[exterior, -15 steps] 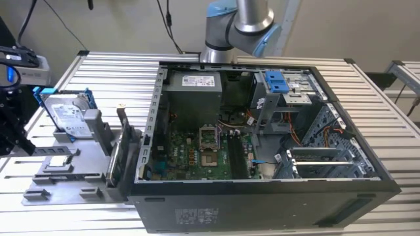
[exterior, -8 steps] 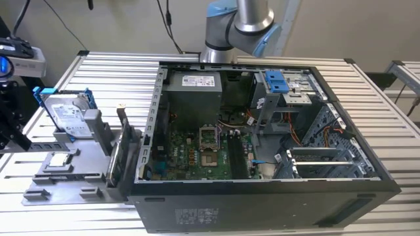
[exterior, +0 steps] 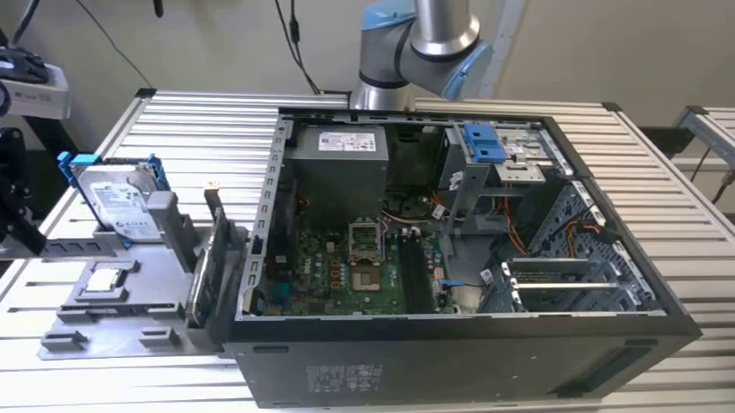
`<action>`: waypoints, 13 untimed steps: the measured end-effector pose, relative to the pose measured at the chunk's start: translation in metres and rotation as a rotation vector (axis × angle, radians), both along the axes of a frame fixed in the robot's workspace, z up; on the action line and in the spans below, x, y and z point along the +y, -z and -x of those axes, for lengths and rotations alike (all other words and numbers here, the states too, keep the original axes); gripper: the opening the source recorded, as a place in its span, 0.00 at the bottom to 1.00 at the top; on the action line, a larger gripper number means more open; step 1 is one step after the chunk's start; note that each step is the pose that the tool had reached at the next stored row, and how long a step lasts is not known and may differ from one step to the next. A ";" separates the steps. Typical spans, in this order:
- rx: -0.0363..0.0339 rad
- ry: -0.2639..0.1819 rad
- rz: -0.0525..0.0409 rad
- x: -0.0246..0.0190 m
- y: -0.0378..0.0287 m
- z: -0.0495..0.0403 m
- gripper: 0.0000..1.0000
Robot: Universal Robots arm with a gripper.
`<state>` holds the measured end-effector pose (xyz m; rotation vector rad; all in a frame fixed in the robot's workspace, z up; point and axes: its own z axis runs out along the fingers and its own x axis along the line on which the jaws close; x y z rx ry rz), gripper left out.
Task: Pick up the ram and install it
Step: 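Pick up the ram and move it above insertion slot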
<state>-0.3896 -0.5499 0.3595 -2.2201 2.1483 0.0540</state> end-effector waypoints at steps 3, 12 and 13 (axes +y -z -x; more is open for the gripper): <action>0.0001 0.000 0.0000 0.0000 -0.0054 0.0000 0.15; 0.0000 0.000 0.0000 0.0000 -0.0211 0.0000 0.15; 0.0000 0.000 0.0000 0.0000 -0.0227 0.0000 0.15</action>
